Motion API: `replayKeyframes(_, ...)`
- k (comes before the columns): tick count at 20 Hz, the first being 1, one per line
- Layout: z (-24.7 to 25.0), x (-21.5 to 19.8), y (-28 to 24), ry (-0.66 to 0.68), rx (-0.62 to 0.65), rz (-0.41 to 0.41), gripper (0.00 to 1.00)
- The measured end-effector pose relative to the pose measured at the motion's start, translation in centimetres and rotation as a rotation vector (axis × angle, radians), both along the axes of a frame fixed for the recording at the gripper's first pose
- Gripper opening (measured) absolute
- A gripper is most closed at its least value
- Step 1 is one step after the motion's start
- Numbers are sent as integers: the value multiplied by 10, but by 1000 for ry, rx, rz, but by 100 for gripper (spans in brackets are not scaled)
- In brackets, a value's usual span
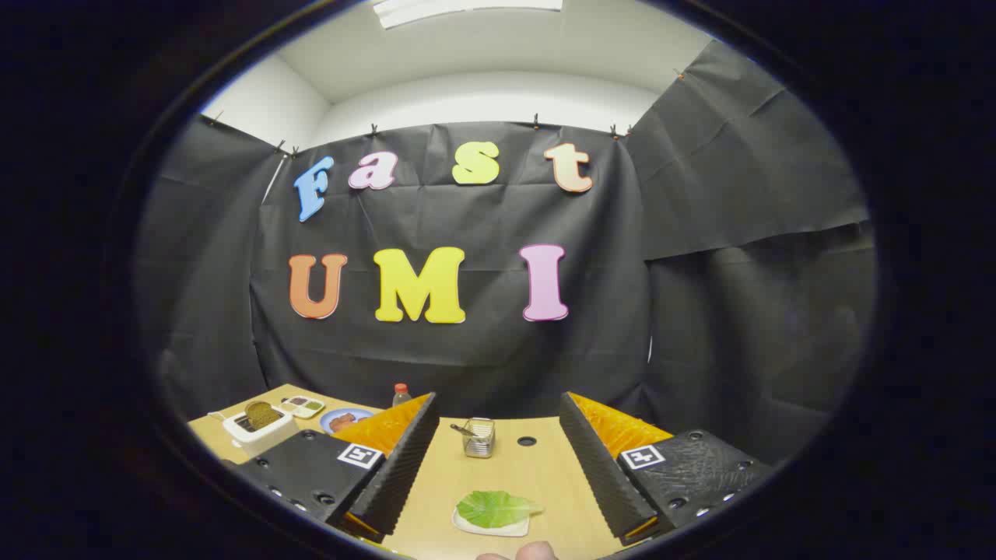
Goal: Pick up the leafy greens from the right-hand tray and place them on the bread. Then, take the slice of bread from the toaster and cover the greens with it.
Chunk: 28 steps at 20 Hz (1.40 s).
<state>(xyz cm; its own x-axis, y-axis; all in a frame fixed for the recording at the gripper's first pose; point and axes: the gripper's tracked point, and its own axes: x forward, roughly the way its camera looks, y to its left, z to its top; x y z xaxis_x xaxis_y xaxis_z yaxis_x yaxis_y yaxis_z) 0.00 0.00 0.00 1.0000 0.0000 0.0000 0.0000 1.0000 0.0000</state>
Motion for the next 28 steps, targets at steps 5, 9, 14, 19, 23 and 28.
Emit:
replayKeyframes(5, -10, 0, -18, 22, 11, -16, 95)
replayKeyframes(9, -19, 2, -28, 33, 10, -29, 95)
replayKeyframes(14, -52, 10, -42, 71, 13, -38, 95)
replayKeyframes(19, -143, 37, -45, 192, 52, 11, 95)
replayKeyframes(23, -238, 80, -52, 319, 53, 36, 95)
replayKeyframes(28, -329, 124, -61, 491, 96, 51, 96)
